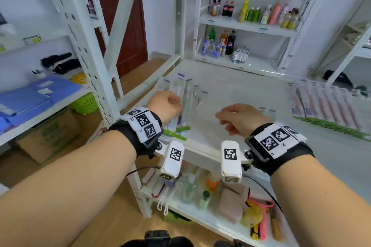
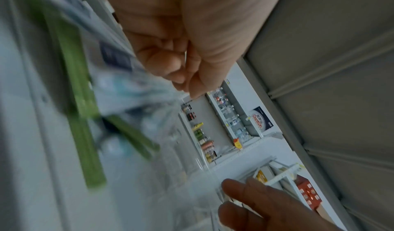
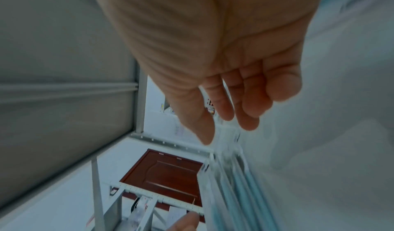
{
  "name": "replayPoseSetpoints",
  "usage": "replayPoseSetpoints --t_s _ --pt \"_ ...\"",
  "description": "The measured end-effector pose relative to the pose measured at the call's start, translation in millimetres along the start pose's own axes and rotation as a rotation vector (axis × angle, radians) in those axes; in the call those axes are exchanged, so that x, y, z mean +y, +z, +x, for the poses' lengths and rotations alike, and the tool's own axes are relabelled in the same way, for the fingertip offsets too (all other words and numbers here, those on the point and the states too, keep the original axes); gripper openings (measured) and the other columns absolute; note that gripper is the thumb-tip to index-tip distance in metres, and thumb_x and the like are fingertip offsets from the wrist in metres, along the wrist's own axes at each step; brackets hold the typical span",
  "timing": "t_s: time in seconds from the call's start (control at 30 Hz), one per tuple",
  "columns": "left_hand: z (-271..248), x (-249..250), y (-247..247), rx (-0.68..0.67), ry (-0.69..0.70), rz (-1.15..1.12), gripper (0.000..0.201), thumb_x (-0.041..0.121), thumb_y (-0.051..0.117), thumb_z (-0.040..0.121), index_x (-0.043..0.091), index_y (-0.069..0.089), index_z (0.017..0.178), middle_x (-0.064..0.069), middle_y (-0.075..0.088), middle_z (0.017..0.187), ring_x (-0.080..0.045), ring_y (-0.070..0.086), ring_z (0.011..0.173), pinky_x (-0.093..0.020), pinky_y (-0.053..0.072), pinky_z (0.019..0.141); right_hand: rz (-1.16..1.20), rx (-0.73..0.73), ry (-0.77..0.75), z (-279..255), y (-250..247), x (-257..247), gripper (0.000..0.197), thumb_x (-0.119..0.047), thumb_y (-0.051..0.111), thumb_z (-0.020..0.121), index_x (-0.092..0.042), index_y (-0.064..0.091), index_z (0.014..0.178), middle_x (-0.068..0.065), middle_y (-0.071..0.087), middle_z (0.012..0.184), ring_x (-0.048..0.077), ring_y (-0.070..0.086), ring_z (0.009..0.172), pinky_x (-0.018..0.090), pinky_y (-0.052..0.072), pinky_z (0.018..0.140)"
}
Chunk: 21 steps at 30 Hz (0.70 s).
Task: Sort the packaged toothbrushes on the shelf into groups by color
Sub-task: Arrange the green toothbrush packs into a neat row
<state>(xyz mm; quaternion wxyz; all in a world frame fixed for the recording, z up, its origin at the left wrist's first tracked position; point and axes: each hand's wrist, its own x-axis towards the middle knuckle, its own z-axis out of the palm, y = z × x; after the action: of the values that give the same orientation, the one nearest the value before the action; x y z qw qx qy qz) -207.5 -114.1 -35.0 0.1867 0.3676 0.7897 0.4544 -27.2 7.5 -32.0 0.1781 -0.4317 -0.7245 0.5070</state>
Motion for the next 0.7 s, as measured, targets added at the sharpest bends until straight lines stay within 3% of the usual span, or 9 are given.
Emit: replayPoseSetpoints --t_s 0.17,0.23,0.3,0.33,0.4,0.47,0.63,0.7 --pt "20 -25 -33 -0.042 -0.051 0.138 0.038 0.035 0.068 0.081 0.013 0.061 0.110 -0.008 0.069 0.100 -0.029 0.067 0.088 -0.040 0.055 0.082 -0.114 -0.034 -0.010 13 55 -27 0.031 -0.028 0.071 0.082 -0.006 0.061 0.101 0.007 0.068 0.080 0.015 0.061 0.060 0.024 0.052 0.053" --pt "26 -29 -37 -0.099 -0.051 0.213 0.038 0.040 0.068 0.079 0.016 0.061 0.107 -0.006 0.069 0.097 -0.024 0.069 0.080 -0.038 0.057 0.078 -0.193 -0.008 0.013 18 71 -32 0.035 -0.029 0.070 0.081 -0.008 0.057 0.105 0.010 0.067 0.081 0.018 0.061 0.061 0.026 0.052 0.055" --pt "31 -30 -38 -0.158 -0.030 0.294 0.023 0.042 0.067 0.079 0.020 0.059 0.082 -0.007 0.072 0.082 -0.019 0.069 0.065 -0.028 0.055 0.063 -0.277 0.013 0.029 23 82 -36 0.040 -0.029 0.070 0.080 -0.006 0.056 0.109 0.009 0.064 0.077 0.019 0.060 0.059 0.027 0.049 0.053" --pt "34 -30 -39 -0.179 -0.021 0.320 0.024 0.041 0.067 0.079 0.022 0.055 0.070 -0.008 0.072 0.074 -0.019 0.069 0.059 -0.025 0.052 0.055 -0.312 0.014 0.041 25 86 -37 0.039 -0.029 0.070 0.079 -0.006 0.055 0.107 0.007 0.062 0.076 0.018 0.059 0.057 0.027 0.048 0.052" --pt "39 -31 -38 -0.205 -0.017 0.314 0.027 0.036 0.067 0.077 0.019 0.055 0.061 -0.012 0.071 0.066 -0.023 0.066 0.052 -0.023 0.048 0.047 -0.365 0.017 0.066 29 91 -39 0.032 -0.032 0.071 0.078 -0.010 0.054 0.094 0.004 0.060 0.072 0.016 0.057 0.055 0.027 0.047 0.052" --pt "45 -33 -38 -0.227 -0.007 0.293 0.026 0.033 0.068 0.076 0.015 0.056 0.061 -0.014 0.071 0.064 -0.024 0.063 0.050 -0.028 0.051 0.051 -0.405 0.027 0.084 33 94 -40 0.028 -0.034 0.073 0.075 -0.012 0.055 0.078 0.003 0.060 0.065 0.015 0.056 0.052 0.028 0.048 0.053" --pt "55 -36 -38 -0.248 0.038 0.301 0.034 0.040 0.069 0.074 0.021 0.046 0.057 -0.013 0.069 0.067 -0.025 0.062 0.057 -0.038 0.054 0.063 -0.395 0.055 0.119 37 99 -41 0.024 -0.031 0.074 0.068 -0.010 0.062 0.069 0.004 0.061 0.056 0.018 0.057 0.050 0.028 0.048 0.052" --pt "56 -36 -37 -0.253 0.047 0.325 0.036 0.043 0.070 0.073 0.023 0.044 0.058 -0.008 0.062 0.064 -0.023 0.058 0.056 -0.033 0.048 0.058 -0.397 0.064 0.125 38 99 -41 0.024 -0.030 0.073 0.067 -0.011 0.059 0.064 0.003 0.059 0.055 0.017 0.056 0.048 0.026 0.047 0.050"
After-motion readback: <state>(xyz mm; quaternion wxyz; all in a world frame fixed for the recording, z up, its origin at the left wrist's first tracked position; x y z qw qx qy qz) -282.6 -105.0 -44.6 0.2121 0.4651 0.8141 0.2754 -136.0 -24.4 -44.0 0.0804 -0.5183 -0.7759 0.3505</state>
